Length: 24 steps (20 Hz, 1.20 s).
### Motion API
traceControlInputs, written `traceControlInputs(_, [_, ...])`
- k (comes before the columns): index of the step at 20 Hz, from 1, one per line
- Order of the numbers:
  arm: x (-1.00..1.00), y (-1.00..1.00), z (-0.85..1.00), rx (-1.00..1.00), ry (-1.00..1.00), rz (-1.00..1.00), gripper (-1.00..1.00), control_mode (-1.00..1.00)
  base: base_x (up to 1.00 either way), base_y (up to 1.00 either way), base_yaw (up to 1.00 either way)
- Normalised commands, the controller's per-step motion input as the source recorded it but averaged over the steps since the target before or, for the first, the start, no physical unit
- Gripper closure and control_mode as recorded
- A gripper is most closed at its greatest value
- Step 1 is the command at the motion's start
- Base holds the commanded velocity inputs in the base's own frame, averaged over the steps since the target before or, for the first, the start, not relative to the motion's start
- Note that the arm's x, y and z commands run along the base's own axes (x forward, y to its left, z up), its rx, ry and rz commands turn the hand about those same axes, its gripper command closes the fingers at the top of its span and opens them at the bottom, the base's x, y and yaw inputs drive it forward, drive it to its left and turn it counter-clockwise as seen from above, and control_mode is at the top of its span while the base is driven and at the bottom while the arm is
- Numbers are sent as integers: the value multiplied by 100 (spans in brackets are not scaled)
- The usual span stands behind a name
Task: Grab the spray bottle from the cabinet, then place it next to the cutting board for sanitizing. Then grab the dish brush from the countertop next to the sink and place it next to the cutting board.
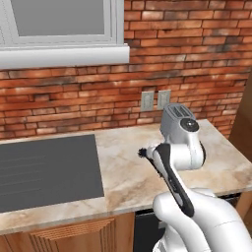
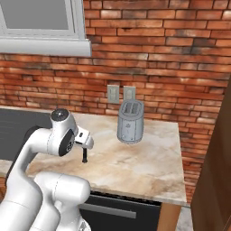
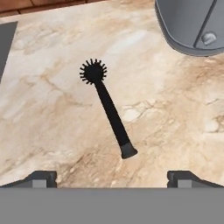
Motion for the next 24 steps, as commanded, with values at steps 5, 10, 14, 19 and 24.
traceControlInputs(5, [18,2,-21,-1,-1,0,-100,-100,0,0,0])
traceControlInputs(10, [10,0,-21,0,-2,1,-100,-100,0,0,0])
traceControlInputs(14, [16,0,-28,-1,0,1,-100,-100,0,0,0])
traceControlInputs(19, [40,0,-33,-2,7,3,-100,-100,0,0,0])
traceControlInputs(24, [35,0,-40,-3,5,7,-100,-100,0,0,0])
